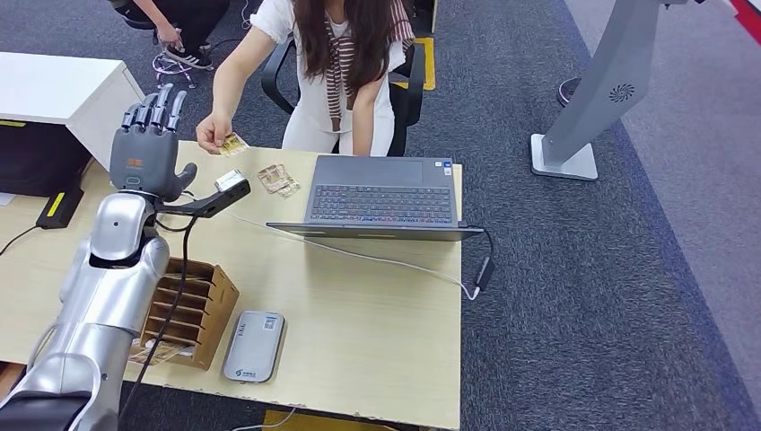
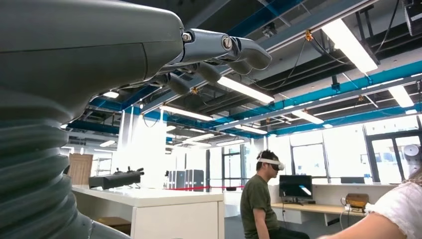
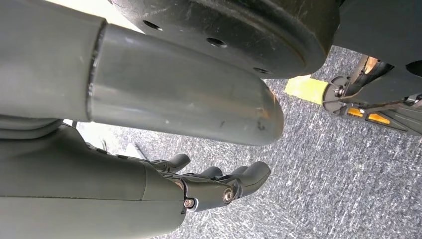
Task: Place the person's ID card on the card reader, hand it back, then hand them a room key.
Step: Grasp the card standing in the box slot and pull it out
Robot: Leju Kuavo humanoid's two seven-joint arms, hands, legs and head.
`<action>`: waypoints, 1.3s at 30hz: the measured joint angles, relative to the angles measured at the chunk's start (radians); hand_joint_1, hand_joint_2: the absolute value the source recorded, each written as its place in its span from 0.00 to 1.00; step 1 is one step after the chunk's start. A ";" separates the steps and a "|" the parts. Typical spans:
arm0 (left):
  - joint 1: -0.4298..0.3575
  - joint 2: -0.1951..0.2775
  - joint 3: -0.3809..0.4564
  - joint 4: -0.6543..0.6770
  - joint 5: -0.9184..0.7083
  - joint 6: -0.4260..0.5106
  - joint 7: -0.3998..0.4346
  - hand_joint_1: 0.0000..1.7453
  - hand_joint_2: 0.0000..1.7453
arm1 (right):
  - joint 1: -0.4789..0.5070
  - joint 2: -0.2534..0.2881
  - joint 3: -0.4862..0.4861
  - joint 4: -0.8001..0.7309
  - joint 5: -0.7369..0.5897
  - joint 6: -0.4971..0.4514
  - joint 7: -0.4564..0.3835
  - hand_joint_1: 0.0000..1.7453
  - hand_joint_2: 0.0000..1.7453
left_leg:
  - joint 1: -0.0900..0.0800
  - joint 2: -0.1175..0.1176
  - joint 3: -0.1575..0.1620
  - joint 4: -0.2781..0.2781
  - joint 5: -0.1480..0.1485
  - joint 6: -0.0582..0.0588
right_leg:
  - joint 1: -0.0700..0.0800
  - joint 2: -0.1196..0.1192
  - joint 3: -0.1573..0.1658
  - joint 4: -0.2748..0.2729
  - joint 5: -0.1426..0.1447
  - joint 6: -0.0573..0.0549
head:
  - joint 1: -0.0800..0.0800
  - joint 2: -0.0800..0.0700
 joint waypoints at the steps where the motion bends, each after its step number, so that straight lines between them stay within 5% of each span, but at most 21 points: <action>1: 0.007 0.000 0.001 -0.001 0.003 0.002 -0.003 0.00 1.00 | 0.000 0.000 0.000 0.000 -0.003 -0.001 0.000 0.00 0.00 | 0.000 0.000 0.000 0.000 0.000 0.000 | 0.000 0.000 0.000 0.000 0.000 0.000 | 0.000 0.000; 6: 0.121 -0.002 0.008 -0.102 0.049 0.033 -0.051 0.00 1.00 | 0.001 0.000 -0.001 0.000 -0.028 -0.016 0.004 0.00 0.00 | 0.000 0.001 0.000 0.000 0.000 0.000 | 0.000 0.001 0.000 0.000 0.000 0.000 | 0.000 0.000; 16: 0.594 -0.008 0.043 -0.593 0.172 0.144 -0.200 0.00 1.00 | 0.014 0.000 -0.033 0.001 -0.087 -0.065 -0.010 0.00 0.00 | 0.000 0.002 -0.001 0.000 -0.004 -0.001 | 0.000 0.001 -0.001 -0.001 -0.004 0.001 | 0.000 0.000; 22: 0.834 -0.008 0.048 -0.773 0.148 0.205 -0.251 0.00 1.00 | 0.018 0.001 -0.057 0.003 -0.115 -0.082 -0.024 0.00 0.00 | 0.000 0.001 -0.001 0.000 -0.005 0.000 | 0.000 0.000 -0.001 -0.001 -0.005 0.001 | 0.000 0.000; 27: 0.983 0.005 0.048 -0.854 0.118 0.162 -0.246 0.00 1.00 | 0.018 0.002 -0.077 0.003 -0.130 -0.086 -0.033 0.00 0.00 | 0.000 0.001 0.000 0.000 -0.005 0.000 | 0.000 0.000 -0.001 -0.001 -0.005 0.001 | 0.000 0.000; 30: 1.051 0.044 0.047 -0.882 0.084 0.048 -0.181 0.00 1.00 | 0.018 0.004 -0.088 0.003 -0.143 -0.088 -0.031 0.00 0.00 | 0.000 0.001 0.000 -0.001 -0.005 0.000 | 0.000 0.000 0.000 -0.001 -0.005 0.001 | 0.000 0.000; 33: 1.129 0.140 0.043 -0.899 0.080 -0.103 -0.075 0.00 1.00 | 0.019 0.006 -0.097 0.003 -0.153 -0.088 -0.025 0.00 0.00 | 0.001 0.001 0.000 -0.001 -0.004 0.000 | 0.001 0.001 0.000 0.000 -0.005 0.001 | 0.000 0.000; 39: 1.214 0.265 0.039 -0.907 0.124 -0.139 -0.006 0.00 1.00 | 0.018 0.008 -0.105 0.003 -0.154 -0.088 -0.018 0.00 0.00 | 0.001 0.000 0.000 -0.001 -0.004 -0.001 | 0.001 -0.002 0.001 0.000 -0.005 0.000 | 0.000 0.000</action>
